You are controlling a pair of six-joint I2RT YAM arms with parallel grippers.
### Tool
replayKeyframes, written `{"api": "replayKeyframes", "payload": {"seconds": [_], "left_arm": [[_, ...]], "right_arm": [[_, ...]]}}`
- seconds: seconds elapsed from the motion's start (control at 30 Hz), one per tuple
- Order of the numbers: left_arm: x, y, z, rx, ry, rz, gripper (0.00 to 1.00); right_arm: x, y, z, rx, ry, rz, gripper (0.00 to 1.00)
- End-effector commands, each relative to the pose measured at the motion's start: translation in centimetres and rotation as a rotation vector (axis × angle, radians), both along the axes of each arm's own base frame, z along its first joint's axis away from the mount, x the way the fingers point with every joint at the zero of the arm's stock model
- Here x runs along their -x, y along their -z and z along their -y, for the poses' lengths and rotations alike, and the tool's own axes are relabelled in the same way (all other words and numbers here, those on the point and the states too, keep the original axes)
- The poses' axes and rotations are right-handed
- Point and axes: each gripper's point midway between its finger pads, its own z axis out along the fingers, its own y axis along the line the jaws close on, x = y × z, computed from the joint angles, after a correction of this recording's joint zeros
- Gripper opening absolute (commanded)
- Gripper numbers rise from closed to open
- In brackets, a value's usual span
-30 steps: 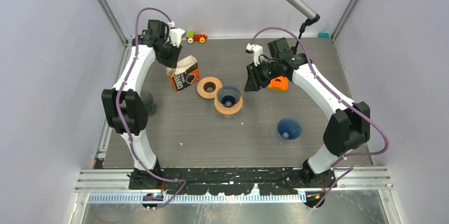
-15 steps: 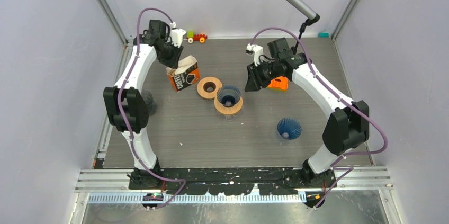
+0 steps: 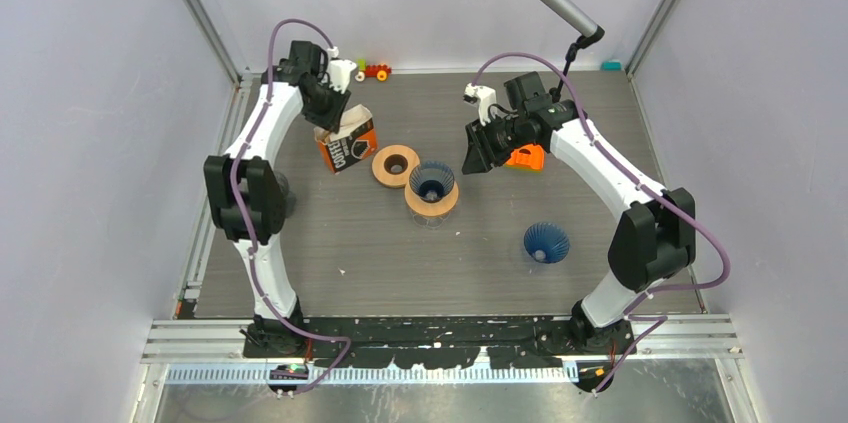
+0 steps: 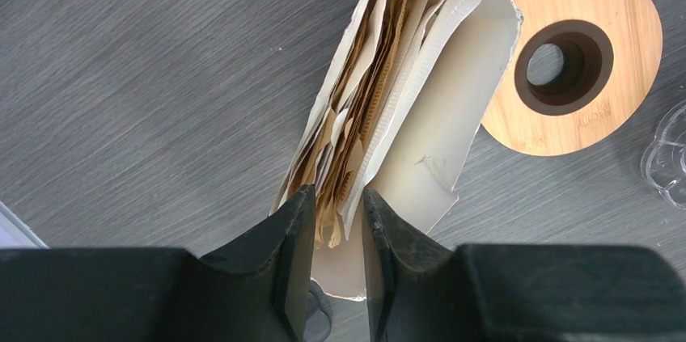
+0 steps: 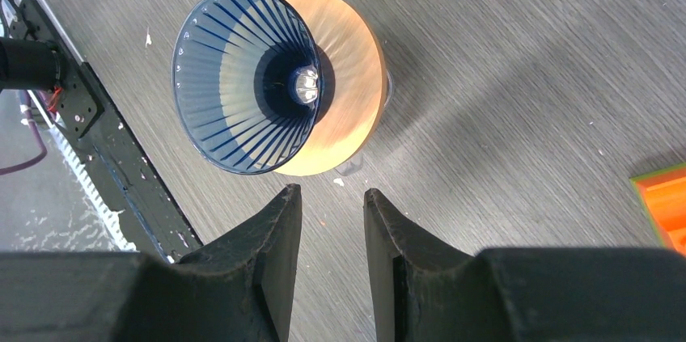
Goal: Place the coffee filter in the dripper
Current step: Pick up the coffee filter from the coffee filter holder.
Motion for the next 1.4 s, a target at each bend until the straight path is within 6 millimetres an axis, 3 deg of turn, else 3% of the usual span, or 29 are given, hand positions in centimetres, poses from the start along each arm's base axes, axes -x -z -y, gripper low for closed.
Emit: {"api": "replayKeyframes", "payload": {"seconds": [0.0, 0.33, 0.77, 1.0, 1.37], "left_arm": [[-1.8, -1.4, 0.4, -0.006, 0.005, 0.079, 0.30], [-2.1, -1.1, 0.9, 0.006, 0.006, 0.077, 0.15], [-1.4, -2.8, 1.0, 0.012, 0.013, 0.096, 0.17], [-1.4, -2.8, 0.8, 0.006, 0.014, 0.097, 0.10], [-1.1, -3.8, 0.8, 0.006, 0.018, 0.111, 0.05]], "right_arm": [[-0.3, -0.9, -0.2, -0.014, -0.013, 0.024, 0.39], [-0.3, -0.7, -0.1, -0.009, -0.013, 0.019, 0.39], [-0.2, -0.3, -0.2, -0.008, -0.019, -0.002, 0.39], [-0.3, -0.3, -0.2, -0.008, -0.019, -0.002, 0.39], [-0.3, -0.2, -0.2, -0.006, -0.019, -0.006, 0.39]]}}
